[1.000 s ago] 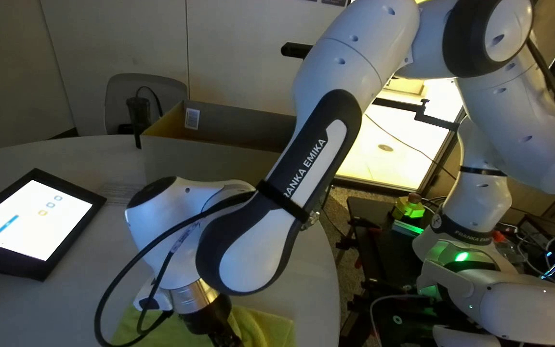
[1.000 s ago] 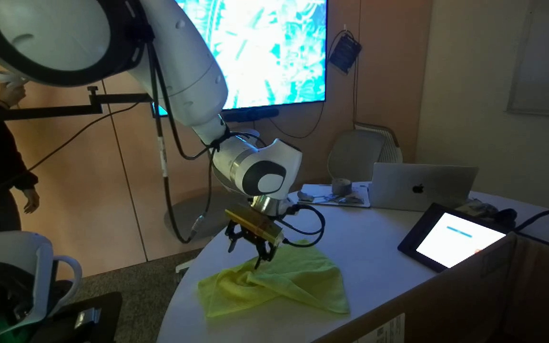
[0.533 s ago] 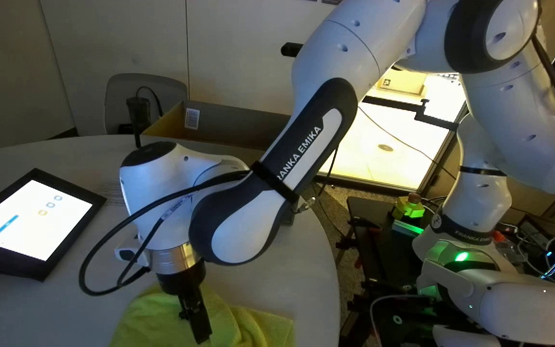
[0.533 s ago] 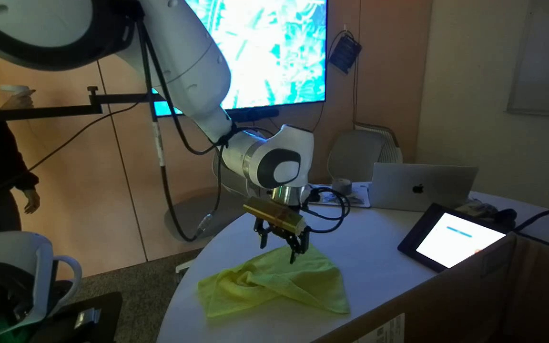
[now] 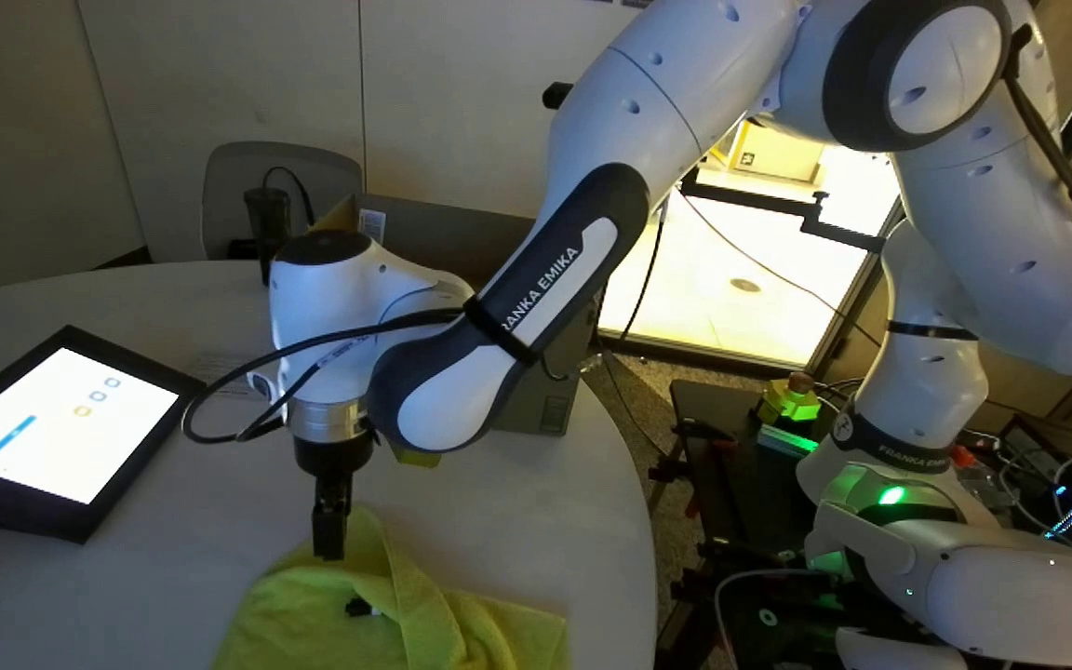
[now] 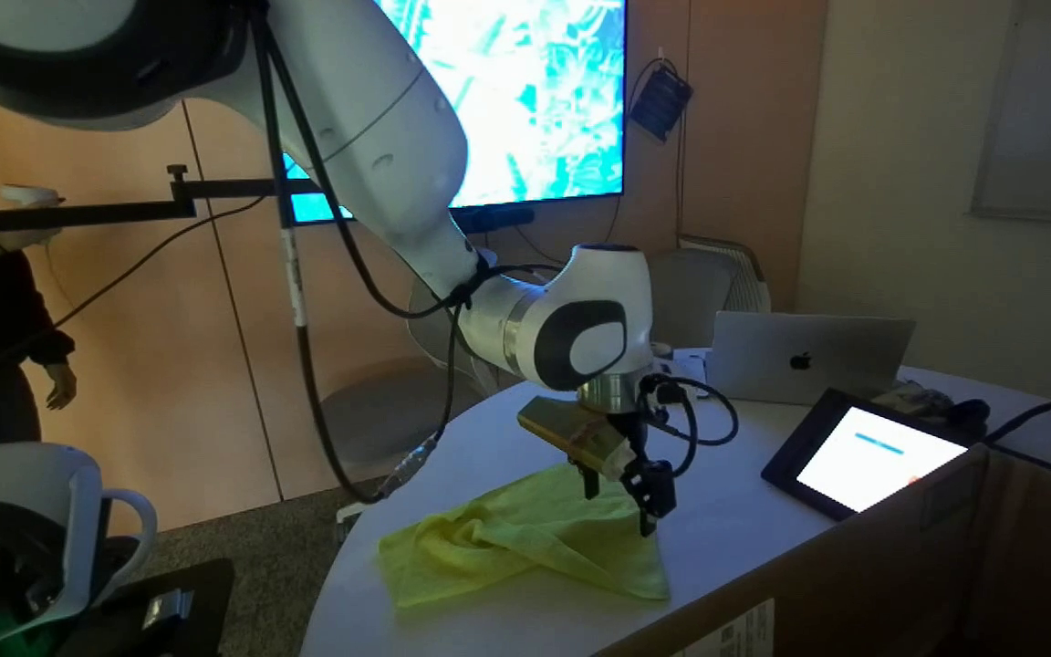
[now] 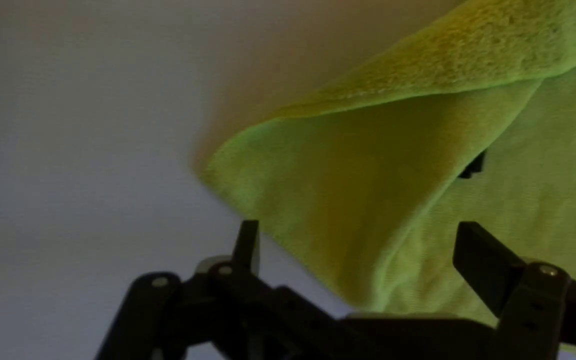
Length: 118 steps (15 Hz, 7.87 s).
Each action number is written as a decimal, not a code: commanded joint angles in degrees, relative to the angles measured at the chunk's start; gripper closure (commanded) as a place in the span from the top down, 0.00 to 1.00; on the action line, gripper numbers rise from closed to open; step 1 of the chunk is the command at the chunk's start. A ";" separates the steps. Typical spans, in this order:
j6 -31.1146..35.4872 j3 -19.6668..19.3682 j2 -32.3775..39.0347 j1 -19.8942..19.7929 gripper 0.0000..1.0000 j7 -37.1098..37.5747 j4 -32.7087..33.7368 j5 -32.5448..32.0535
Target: Put the marker on the towel, fold the towel, and then put the folded towel in the box
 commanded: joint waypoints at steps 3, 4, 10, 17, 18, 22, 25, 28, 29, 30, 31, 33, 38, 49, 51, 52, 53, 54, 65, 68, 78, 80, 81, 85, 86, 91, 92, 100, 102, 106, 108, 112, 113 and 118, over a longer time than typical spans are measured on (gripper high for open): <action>1.16 -3.33 1.43 1.02 1.00 8.39 -0.10 -0.61; 0.88 -3.43 1.79 1.05 1.00 9.03 -0.17 -0.54; 0.11 -3.16 4.90 0.00 1.00 10.58 0.55 0.36; -0.35 -3.29 6.46 -0.51 1.00 11.19 1.06 0.53; -0.17 -3.13 6.67 -0.61 1.00 11.11 1.18 0.66; 0.53 -3.22 7.60 0.01 0.74 11.29 1.52 0.33; 0.34 -2.88 7.41 -0.11 0.52 10.93 1.56 0.50; -0.07 -2.57 7.11 -0.64 0.29 10.46 1.65 0.82; -0.16 -2.36 6.92 -0.82 0.23 10.23 1.61 0.92; -0.39 -1.88 6.79 -1.19 0.17 9.70 1.60 1.20; -0.72 -1.23 6.65 -1.62 0.15 9.04 1.63 1.56; -1.19 -0.09 6.49 -2.31 0.11 7.92 1.76 2.16; -1.33 1.67 5.67 -2.37 0.16 5.93 1.54 1.90; -0.58 4.67 4.02 2.75 0.15 1.27 1.10 -0.63; -0.31 4.84 3.37 4.14 0.15 0.52 0.63 -1.57; -0.08 4.76 3.00 4.90 0.17 0.26 0.40 -2.22; 0.23 4.62 2.41 5.74 0.17 0.01 0.16 -3.01; 0.53 4.36 1.92 6.62 0.17 0.07 0.10 -3.93; -8.67 16.98 0.85 1.94 0.12 -14.63 0.71 5.25; -4.06 16.00 4.44 2.66 0.13 -11.84 3.04 7.81; 6.32 10.18 14.28 4.84 0.12 0.50 10.03 8.65; 6.92 7.89 14.11 5.60 0.12 2.75 10.64 7.73; 7.00 6.85 14.08 5.82 0.12 3.60 11.06 7.47; 6.87 1.88 12.88 6.02 0.13 6.75 11.51 6.14; 7.04 -0.09 12.74 6.40 0.13 7.77 11.55 5.30; 5.17 -6.69 11.99 6.47 0.14 12.61 11.79 1.78; 4.72 -7.37 11.53 6.36 0.22 13.22 11.36 1.22; 5.31 -7.41 7.13 6.54 0.89 13.21 7.26 -1.63; 5.02 -6.60 5.79 6.86 0.99 12.69 6.06 -1.87; 0.58 -3.25 2.31 6.66 1.00 10.80 1.29 -1.28; -2.56 -1.63 1.01 6.39 1.00 9.57 -1.39 -1.36; -6.85 0.65 -1.08 6.57 1.00 7.75 -6.08 -1.78; -7.01 1.07 -1.24 6.76 1.00 7.43 -6.94 -2.01; -6.36 3.33 -2.43 7.60 1.00 5.96 -10.44 -2.71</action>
